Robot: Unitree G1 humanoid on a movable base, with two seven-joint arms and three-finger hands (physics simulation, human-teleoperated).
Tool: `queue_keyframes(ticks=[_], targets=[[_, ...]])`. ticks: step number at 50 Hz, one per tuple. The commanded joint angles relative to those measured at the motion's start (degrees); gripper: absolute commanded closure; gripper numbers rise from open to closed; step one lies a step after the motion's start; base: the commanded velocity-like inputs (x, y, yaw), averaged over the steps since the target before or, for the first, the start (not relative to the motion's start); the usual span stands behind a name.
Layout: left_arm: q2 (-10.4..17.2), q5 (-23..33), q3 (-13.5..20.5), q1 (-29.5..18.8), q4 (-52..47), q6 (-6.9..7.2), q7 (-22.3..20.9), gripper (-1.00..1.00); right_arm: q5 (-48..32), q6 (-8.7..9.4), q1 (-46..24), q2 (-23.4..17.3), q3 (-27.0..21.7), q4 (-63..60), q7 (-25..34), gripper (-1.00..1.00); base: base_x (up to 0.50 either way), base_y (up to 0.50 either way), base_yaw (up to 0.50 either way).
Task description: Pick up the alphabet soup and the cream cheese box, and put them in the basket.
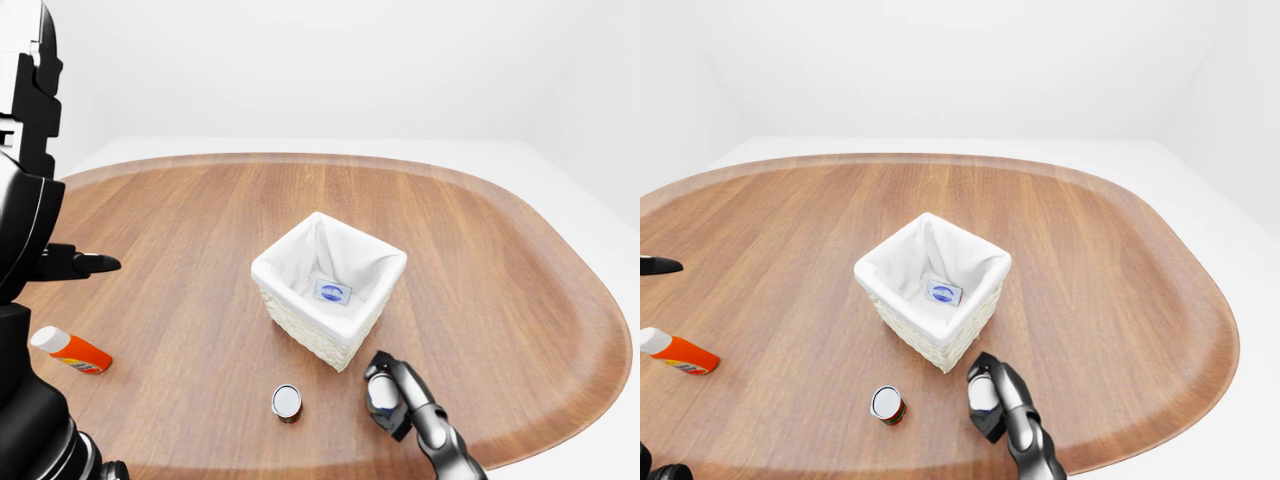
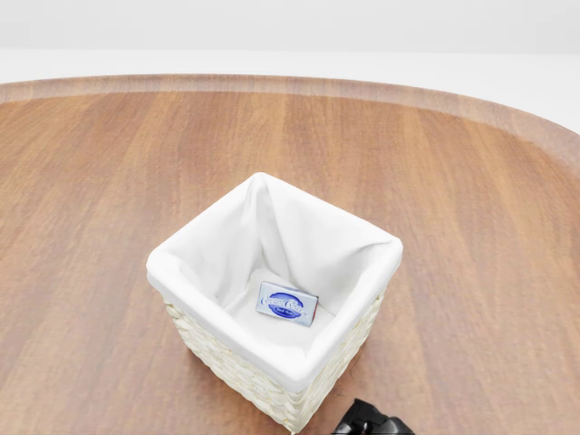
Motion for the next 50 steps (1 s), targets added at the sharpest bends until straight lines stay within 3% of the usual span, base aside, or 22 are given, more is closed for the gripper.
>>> queue_keyframes(ticks=[1, 7, 13, 28, 36, 50], targets=[[-0.1, 0.0, 0.0, 0.1, 0.0, 0.00, 0.0, -1.00, 5.2, 0.00, -0.8, -0.1, -4.1, -2.6, -1.5, 1.00, 0.00, 0.00, 0.00], [0.1, 0.2, -0.1, -0.1, -0.2, 0.00, -0.4, -1.00, 8.9, 0.00, 1.7, -0.6, -7.1, -11.8, 1.5, 1.00, 0.00, 0.00, 0.00], [-0.3, 0.0, 0.0, 0.2, 0.2, 0.00, 0.3, -1.00, 10.9, 0.00, 1.5, -1.1, -10.5, -13.2, 2.3, 1.00, 0.00, 0.00, 0.00], [-0.4, 0.1, -0.2, 0.3, 0.3, 0.00, 0.5, -1.00, 15.4, 0.00, -5.0, -3.9, -17.2, -4.3, -3.7, 1.00, 0.00, 0.00, 0.00], [-0.2, 0.1, 0.0, 0.2, -0.2, 0.00, 0.0, -1.00, 16.6, 0.00, -5.4, -4.1, -19.1, -7.5, -6.9, 1.00, 0.00, 0.00, 0.00], [-0.3, 0.0, 0.0, 0.3, -0.1, 0.00, 0.1, -1.00, 19.5, 0.00, -2.7, -1.9, -23.2, -27.9, -7.0, 1.00, 0.00, 0.00, 0.00]])
